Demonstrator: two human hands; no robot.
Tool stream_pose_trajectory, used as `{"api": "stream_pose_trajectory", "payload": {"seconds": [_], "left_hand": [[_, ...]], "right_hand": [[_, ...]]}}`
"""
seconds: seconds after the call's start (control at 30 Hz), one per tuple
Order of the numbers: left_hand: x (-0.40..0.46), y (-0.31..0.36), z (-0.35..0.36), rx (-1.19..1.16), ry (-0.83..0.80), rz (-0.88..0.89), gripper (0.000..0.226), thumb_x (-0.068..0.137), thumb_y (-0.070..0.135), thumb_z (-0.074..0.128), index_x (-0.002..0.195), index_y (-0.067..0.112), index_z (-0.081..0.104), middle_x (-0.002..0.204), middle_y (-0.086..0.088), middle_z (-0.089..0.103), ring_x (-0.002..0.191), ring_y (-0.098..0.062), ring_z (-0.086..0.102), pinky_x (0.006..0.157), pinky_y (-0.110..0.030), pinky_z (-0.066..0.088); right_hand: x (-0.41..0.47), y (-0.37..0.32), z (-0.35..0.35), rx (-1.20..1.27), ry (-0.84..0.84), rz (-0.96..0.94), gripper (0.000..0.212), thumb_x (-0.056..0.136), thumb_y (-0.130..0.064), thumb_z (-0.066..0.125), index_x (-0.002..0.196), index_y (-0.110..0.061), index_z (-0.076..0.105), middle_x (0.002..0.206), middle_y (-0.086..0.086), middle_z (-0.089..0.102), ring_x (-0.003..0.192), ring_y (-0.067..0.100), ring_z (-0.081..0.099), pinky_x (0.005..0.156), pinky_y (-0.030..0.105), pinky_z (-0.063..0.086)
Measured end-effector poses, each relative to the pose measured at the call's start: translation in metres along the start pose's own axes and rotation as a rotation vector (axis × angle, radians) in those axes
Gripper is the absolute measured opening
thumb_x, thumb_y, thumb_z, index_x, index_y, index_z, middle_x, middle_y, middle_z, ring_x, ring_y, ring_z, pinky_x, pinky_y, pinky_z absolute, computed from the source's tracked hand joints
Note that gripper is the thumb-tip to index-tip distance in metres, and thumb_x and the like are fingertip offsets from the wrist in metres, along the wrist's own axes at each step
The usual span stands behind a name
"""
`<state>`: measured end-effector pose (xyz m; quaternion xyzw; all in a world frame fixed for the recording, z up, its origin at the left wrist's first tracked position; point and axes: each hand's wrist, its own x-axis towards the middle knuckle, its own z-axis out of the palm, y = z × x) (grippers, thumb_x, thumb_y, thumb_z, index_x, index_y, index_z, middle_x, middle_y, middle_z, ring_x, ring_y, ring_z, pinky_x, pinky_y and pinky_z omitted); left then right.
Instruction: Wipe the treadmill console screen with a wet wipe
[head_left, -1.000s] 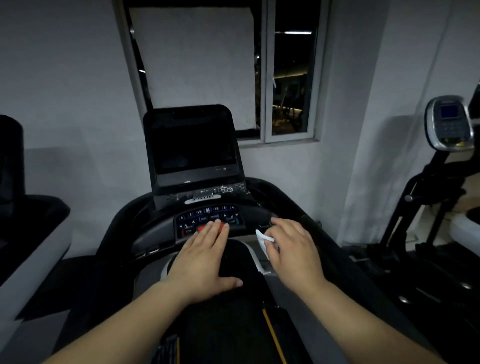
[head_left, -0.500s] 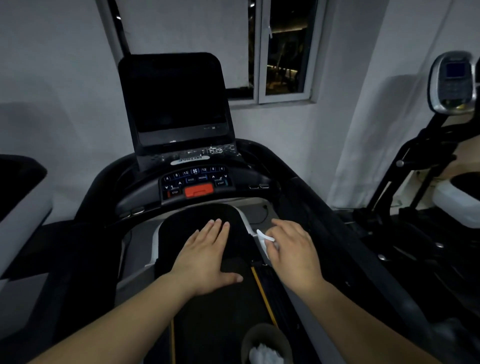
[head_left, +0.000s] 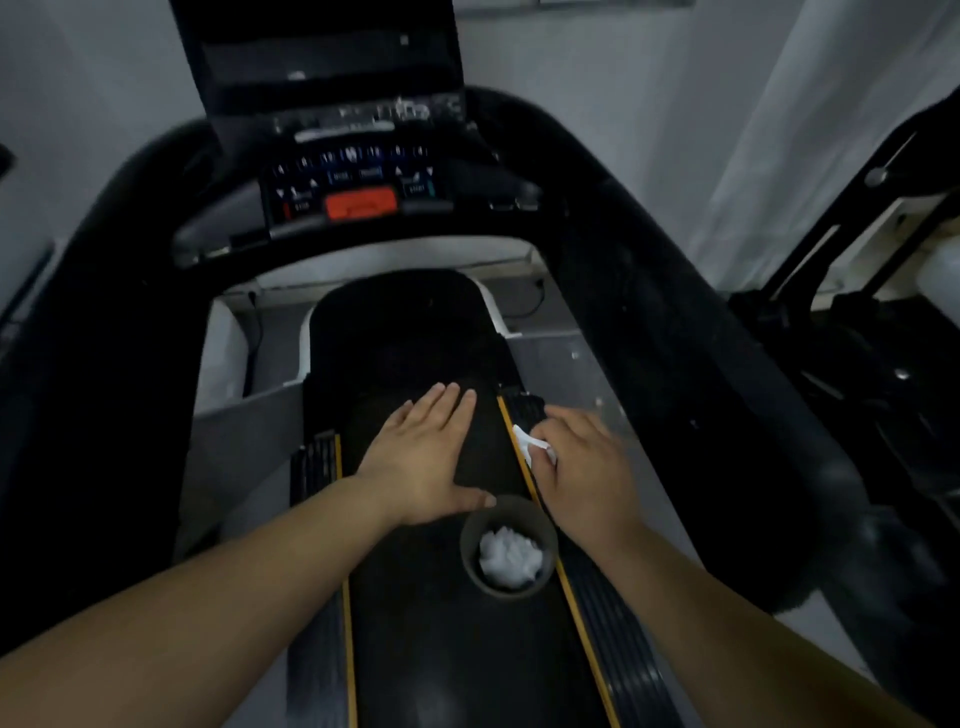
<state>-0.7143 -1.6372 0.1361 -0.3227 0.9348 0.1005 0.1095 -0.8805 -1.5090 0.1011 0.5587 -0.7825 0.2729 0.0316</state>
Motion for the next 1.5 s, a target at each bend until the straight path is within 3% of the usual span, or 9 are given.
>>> {"api": "stream_pose_trajectory", "payload": {"seconds": [0.2,0.33,0.53,0.77,0.97,1.07,1.13,1.37,1.5], "left_hand": [[0.016,0.004,0.079,-0.031,-0.102,0.008,0.125,0.079,0.081,0.059,0.161,0.019,-0.014,0.171,-0.005,-0.013,0.156,-0.020,-0.013,0.127,-0.046,0.004],[0.023,0.001,0.131,-0.068,-0.182,0.000,0.123,0.080,0.078,0.060,0.161,0.021,-0.013,0.171,-0.005,-0.012,0.157,-0.020,-0.012,0.127,-0.045,0.005],[0.043,-0.013,0.202,-0.097,-0.254,-0.004,0.122,0.080,0.078,0.060,0.161,0.021,-0.012,0.171,-0.004,-0.011,0.157,-0.020,-0.011,0.127,-0.044,0.006],[0.068,-0.026,0.285,-0.153,-0.303,-0.002,0.121,0.079,0.076,0.063,0.161,0.024,-0.009,0.172,-0.004,-0.008,0.157,-0.020,-0.008,0.125,-0.044,0.005],[0.094,-0.039,0.342,-0.175,-0.348,-0.020,0.121,0.079,0.076,0.063,0.162,0.026,-0.010,0.172,-0.003,-0.007,0.157,-0.021,-0.006,0.124,-0.044,0.006],[0.107,-0.047,0.363,-0.195,-0.335,-0.032,0.118,0.080,0.075,0.063,0.162,0.026,-0.006,0.172,-0.004,-0.001,0.158,-0.023,0.000,0.124,-0.046,0.011],[0.115,-0.052,0.374,-0.221,-0.298,-0.045,0.113,0.081,0.074,0.063,0.162,0.028,0.001,0.171,-0.005,0.008,0.157,-0.025,0.009,0.122,-0.047,0.018],[0.143,-0.059,0.403,-0.317,-0.289,-0.082,0.100,0.083,0.071,0.064,0.160,0.033,0.012,0.165,-0.002,0.027,0.148,-0.028,0.031,0.112,-0.041,0.033],[0.152,-0.057,0.414,-0.312,-0.293,-0.091,0.100,0.081,0.071,0.064,0.160,0.033,0.015,0.163,-0.002,0.032,0.144,-0.029,0.036,0.112,-0.047,0.039]], "right_hand": [[-0.047,0.039,0.068,0.038,-0.084,0.019,0.005,0.087,-0.015,0.065,0.091,-0.012,0.066,0.116,0.007,0.066,0.108,0.029,0.060,0.088,0.041,0.052],[-0.075,0.064,0.108,-0.002,-0.114,0.052,0.004,0.085,-0.016,0.066,0.085,-0.014,0.063,0.099,0.004,0.066,0.091,0.027,0.060,0.074,0.034,0.046],[-0.104,0.096,0.163,-0.012,-0.160,0.105,0.005,0.087,-0.017,0.066,0.085,-0.015,0.062,0.093,0.005,0.065,0.087,0.028,0.059,0.073,0.041,0.051],[-0.125,0.127,0.241,0.016,-0.239,0.158,0.021,0.088,-0.028,0.052,0.089,-0.012,0.065,0.088,0.010,0.064,0.083,0.032,0.060,0.067,0.042,0.051],[-0.137,0.148,0.302,0.056,-0.199,0.145,0.021,0.088,-0.025,0.055,0.092,-0.008,0.067,0.080,0.012,0.067,0.071,0.031,0.064,0.063,0.029,0.042],[-0.140,0.161,0.333,0.076,-0.260,0.234,0.040,0.089,-0.040,0.041,0.095,-0.011,0.067,0.082,0.013,0.067,0.074,0.034,0.062,0.062,0.039,0.050],[-0.141,0.170,0.352,0.072,-0.271,0.238,0.041,0.090,-0.041,0.039,0.094,-0.011,0.067,0.081,0.013,0.066,0.072,0.034,0.061,0.061,0.043,0.051],[-0.144,0.194,0.391,0.058,-0.296,0.219,0.028,0.094,-0.032,0.043,0.090,-0.015,0.064,0.075,0.004,0.061,0.067,0.022,0.056,0.057,0.030,0.043],[-0.146,0.199,0.397,0.109,-0.356,0.283,0.028,0.100,-0.035,0.038,0.092,-0.020,0.061,0.076,-0.005,0.056,0.068,0.011,0.054,0.057,0.020,0.033]]}}
